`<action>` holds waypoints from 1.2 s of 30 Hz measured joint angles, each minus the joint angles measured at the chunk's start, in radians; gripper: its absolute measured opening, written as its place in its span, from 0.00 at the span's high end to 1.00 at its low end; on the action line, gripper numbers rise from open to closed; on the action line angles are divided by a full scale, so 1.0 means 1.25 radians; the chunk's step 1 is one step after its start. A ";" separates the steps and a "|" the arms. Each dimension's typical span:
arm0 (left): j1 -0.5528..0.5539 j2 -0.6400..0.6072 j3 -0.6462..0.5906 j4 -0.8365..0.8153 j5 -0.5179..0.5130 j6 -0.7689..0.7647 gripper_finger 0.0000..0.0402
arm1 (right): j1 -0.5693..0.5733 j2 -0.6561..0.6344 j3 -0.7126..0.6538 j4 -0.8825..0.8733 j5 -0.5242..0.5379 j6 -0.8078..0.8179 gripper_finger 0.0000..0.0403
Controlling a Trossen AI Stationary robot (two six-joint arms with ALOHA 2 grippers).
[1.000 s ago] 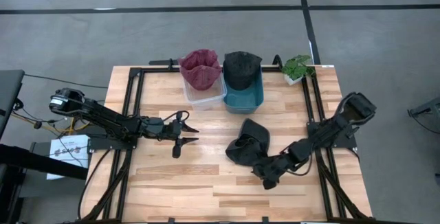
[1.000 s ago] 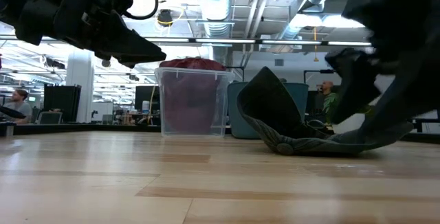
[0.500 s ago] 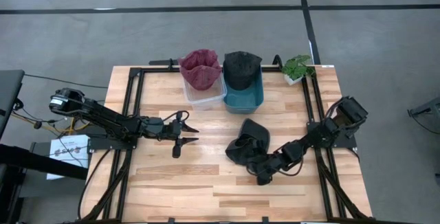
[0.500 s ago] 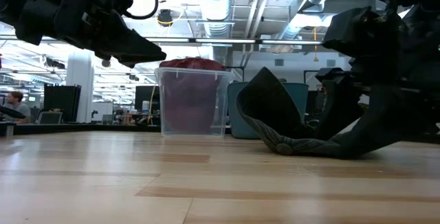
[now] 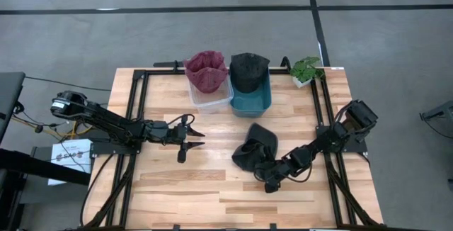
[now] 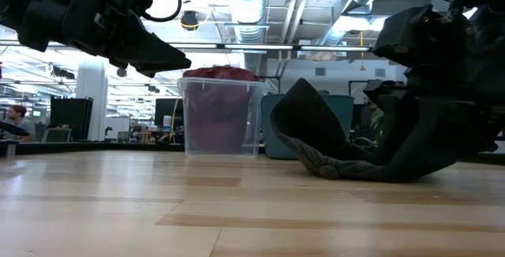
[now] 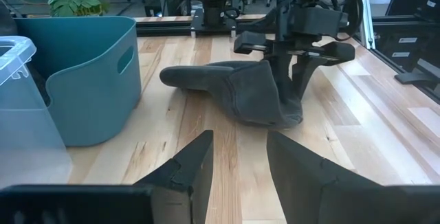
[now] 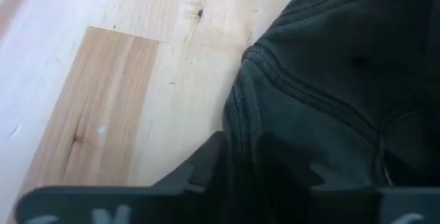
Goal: Pick & Place hat
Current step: Put the black cap into the blue bin
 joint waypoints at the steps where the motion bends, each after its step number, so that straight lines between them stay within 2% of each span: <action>1: 0.000 0.000 0.000 0.000 0.000 0.000 0.66 | 0.000 0.000 0.000 0.003 0.000 0.000 0.80; 7: 0.000 0.000 0.000 0.002 0.000 0.000 0.66 | 0.000 0.002 -0.002 0.039 0.009 -0.002 0.90; 17: 0.000 0.000 0.000 0.003 0.000 0.000 0.66 | -0.001 0.004 -0.002 0.056 0.053 -0.001 0.98; 28: 0.000 0.000 0.000 0.003 0.000 0.000 0.66 | -0.001 0.003 0.000 0.057 0.061 0.000 0.99; 36: 0.000 0.000 0.000 0.003 0.000 0.000 0.66 | 0.012 0.002 0.055 0.008 0.079 -0.021 1.00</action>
